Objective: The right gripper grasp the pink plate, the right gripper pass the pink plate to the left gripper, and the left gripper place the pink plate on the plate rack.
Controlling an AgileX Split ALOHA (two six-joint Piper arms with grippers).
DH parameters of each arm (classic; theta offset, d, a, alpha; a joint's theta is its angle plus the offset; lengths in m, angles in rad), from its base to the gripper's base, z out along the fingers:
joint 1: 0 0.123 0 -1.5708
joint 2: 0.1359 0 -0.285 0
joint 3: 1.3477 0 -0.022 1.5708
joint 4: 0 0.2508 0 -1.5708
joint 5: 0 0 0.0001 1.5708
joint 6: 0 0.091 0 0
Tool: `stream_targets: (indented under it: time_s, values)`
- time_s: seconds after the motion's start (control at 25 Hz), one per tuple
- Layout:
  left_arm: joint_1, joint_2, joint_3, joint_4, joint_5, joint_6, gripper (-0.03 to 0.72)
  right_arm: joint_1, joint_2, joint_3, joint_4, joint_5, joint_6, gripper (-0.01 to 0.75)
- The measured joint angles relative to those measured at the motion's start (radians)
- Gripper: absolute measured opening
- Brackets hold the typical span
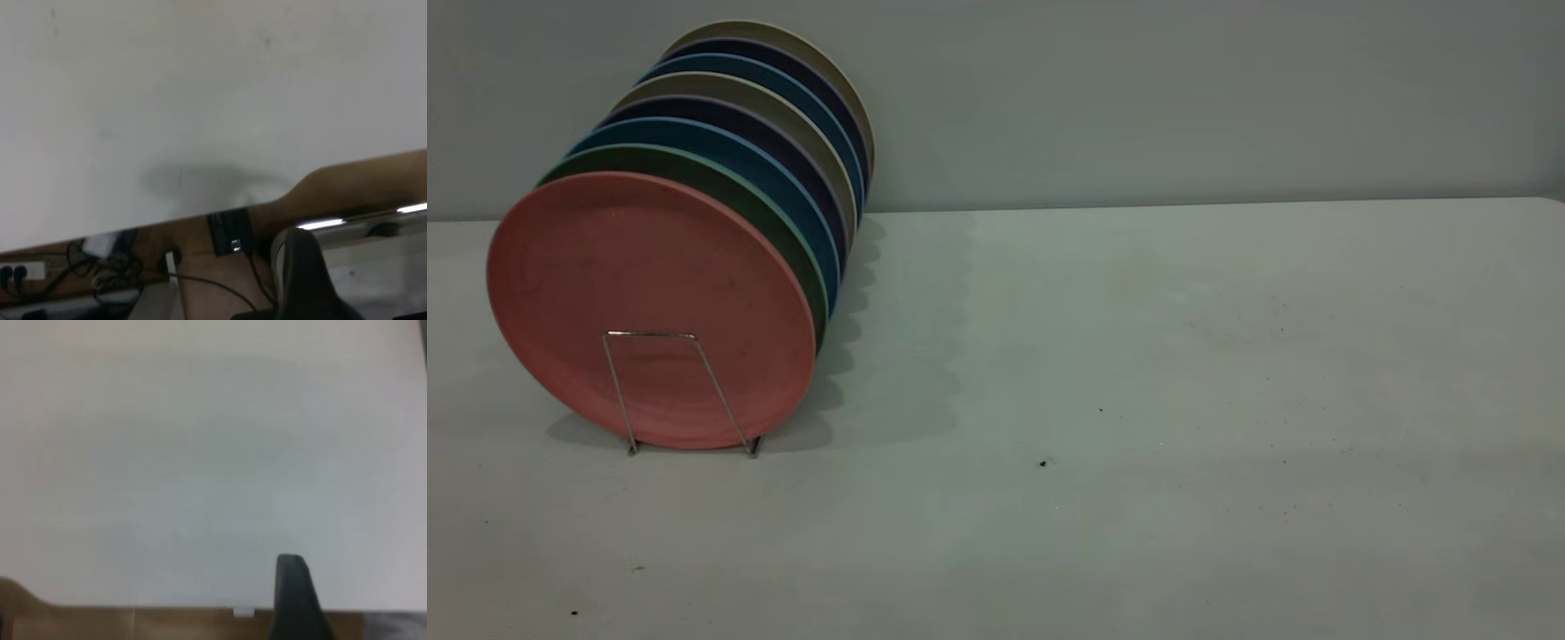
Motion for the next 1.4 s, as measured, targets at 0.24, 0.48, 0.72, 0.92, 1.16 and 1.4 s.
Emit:
stream_targets:
  time_s: [0.24,0.48,0.72,0.92,1.16,1.4]
  values:
    - [-0.043,-0.141,0.084,0.033,-0.022,-0.02,0.472,0.0,-0.101,0.0,0.007,0.006,0.0,0.493]
    - [-0.065,-0.346,0.097,0.033,-0.004,-0.064,0.472,0.0,-0.119,0.0,0.008,0.007,0.0,0.493]
    - [-0.066,-0.468,0.097,0.034,0.002,-0.126,0.472,0.0,-0.119,0.0,0.008,0.008,0.0,0.493]
    - [-0.066,-0.481,0.097,0.033,0.005,-0.128,0.472,0.003,-0.181,0.0,0.008,0.009,0.0,0.493]
    - [-0.066,-0.482,0.097,0.033,0.006,-0.129,0.472,0.047,-0.212,0.0,0.009,0.013,0.0,0.493]
    - [-0.059,-0.533,0.097,0.033,0.008,-0.129,0.472,0.051,-0.212,0.0,0.009,0.013,0.0,0.493]
